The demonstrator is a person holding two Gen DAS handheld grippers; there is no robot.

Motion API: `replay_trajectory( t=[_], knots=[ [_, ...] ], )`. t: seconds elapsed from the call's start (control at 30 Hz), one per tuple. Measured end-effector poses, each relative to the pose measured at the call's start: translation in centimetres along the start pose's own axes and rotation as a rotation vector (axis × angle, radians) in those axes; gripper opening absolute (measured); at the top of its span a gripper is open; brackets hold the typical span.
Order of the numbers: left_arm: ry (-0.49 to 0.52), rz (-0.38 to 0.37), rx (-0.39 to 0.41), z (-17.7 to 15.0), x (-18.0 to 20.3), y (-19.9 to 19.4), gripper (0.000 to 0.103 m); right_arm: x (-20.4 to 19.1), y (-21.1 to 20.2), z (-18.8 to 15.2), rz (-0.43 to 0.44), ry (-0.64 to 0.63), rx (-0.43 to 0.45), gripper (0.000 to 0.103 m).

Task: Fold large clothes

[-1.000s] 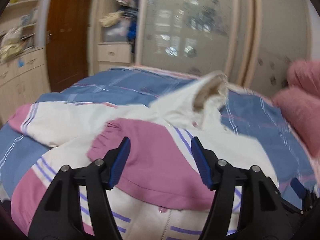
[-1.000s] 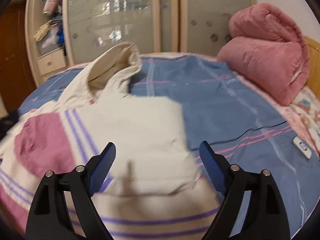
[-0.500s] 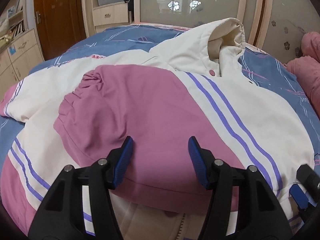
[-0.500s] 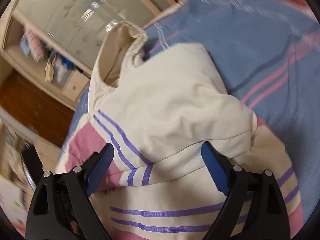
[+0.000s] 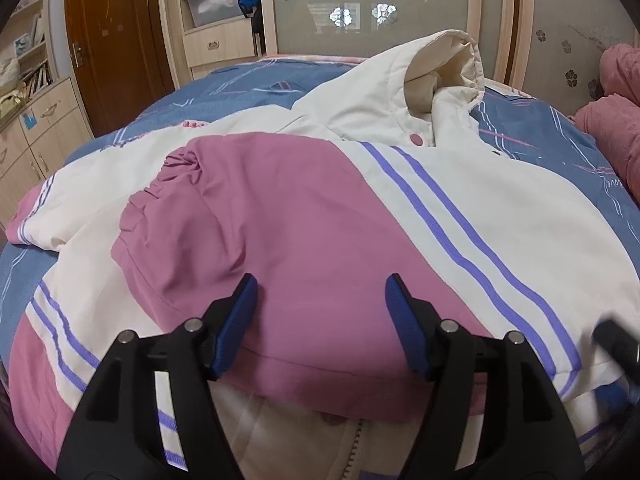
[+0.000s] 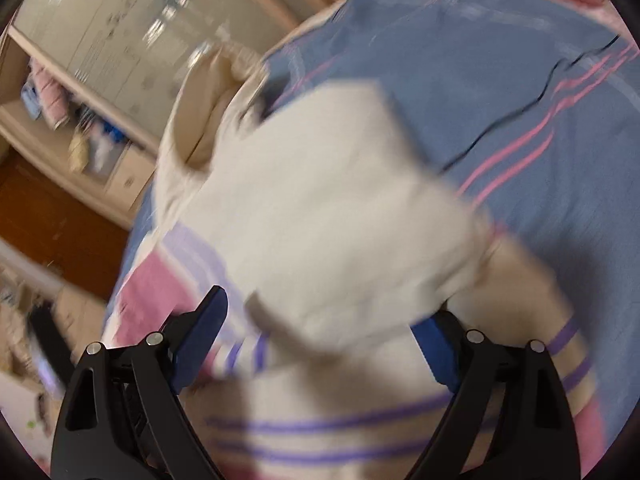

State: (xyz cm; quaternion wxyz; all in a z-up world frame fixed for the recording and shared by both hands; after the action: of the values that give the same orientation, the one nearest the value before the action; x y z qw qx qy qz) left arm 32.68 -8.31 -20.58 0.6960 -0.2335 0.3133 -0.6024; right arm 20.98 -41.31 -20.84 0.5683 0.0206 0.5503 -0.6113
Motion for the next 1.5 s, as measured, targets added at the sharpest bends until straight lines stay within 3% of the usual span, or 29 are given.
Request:
replay_trajectory(
  t=[0.07, 0.27, 0.47, 0.53, 0.63, 0.7, 0.73, 0.8, 0.87, 0.93, 1.07, 1.17, 1.27, 1.37, 1.43, 1.5],
  knots=[
    [0.011, -0.018, 0.008, 0.0, 0.5, -0.4, 0.073, 0.7, -0.1, 1.0, 0.018, 0.043, 0.014, 0.089],
    [0.081, -0.051, 0.02, -0.5, 2.2, -1.4, 0.077, 0.9, -3.5, 3.1, -0.053, 0.008, 0.211, 0.088],
    [0.083, -0.052, 0.013, -0.7, 2.3, -1.3, 0.078, 3.5, -2.8, 3.3, -0.085, 0.098, 0.152, 0.088],
    [0.085, -0.047, 0.01, -0.8, 2.3, -1.2, 0.079, 3.4, -5.4, 3.7, -0.112, 0.1, 0.265, 0.088],
    [0.085, -0.04, 0.005, -0.9, 2.4, -0.9, 0.08, 2.7, -11.2, 5.2, -0.182, 0.039, 0.547, 0.089],
    [0.087, -0.037, 0.006, -0.9, 2.5, -0.8, 0.081, 1.4, -13.0, 6.0, -0.128, -0.011, 0.636, 0.091],
    [0.09, -0.033, 0.007, -1.0, 2.5, -0.8, 0.081, 0.4, -12.6, 6.2, -0.107, -0.056, 0.632, 0.091],
    [0.095, -0.027, 0.007, -1.0, 2.6, -0.7, 0.081, -1.5, -9.7, 5.9, -0.074, -0.162, 0.526, 0.091],
    [0.092, -0.028, 0.003, -1.0, 2.5, -0.7, 0.083, -2.6, -5.7, 4.9, 0.044, -0.166, 0.335, 0.091],
    [0.08, -0.031, 0.002, -1.1, 2.2, -0.8, 0.088, -2.9, -3.4, 4.1, 0.103, -0.13, 0.219, 0.091],
    [0.07, -0.039, 0.001, -1.3, 2.0, -0.7, 0.088, -2.2, -1.2, 3.2, -0.068, -0.223, 0.157, 0.091],
    [0.066, -0.037, 0.009, -1.2, 1.9, -1.0, 0.088, -0.8, -0.4, 3.4, -0.217, -0.26, 0.186, 0.09],
    [-0.049, -0.045, 0.141, 0.8, 0.0, -3.4, 0.089, 0.6, -0.5, 3.6, -0.377, -0.311, 0.24, 0.091],
    [-0.047, -0.028, 0.182, 2.4, -0.6, -4.0, 0.094, 1.9, -1.0, 4.2, -0.401, -0.272, 0.261, 0.091],
    [0.006, 0.017, 0.156, 3.1, -0.6, -3.3, 0.094, 1.9, -2.1, 4.8, -0.388, -0.257, 0.316, 0.091],
    [0.001, 0.0, 0.107, 2.9, -0.7, -2.0, 0.094, 0.8, -3.1, 5.1, -0.368, -0.287, 0.371, 0.091]
  ],
)
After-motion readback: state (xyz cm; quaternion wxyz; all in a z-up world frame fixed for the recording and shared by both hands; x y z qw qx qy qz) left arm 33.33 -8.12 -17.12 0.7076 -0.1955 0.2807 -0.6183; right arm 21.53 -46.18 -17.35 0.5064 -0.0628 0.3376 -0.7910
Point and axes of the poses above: each gripper's, at about its wrist camera, not at the fingertips, and y roughly the way its jaws point, x to its right, z to its top, the point moved 10 cm from there along y, roughly the way its jaws point, and after that the axes turned 9 degrees about y, right-handed, at the moved point
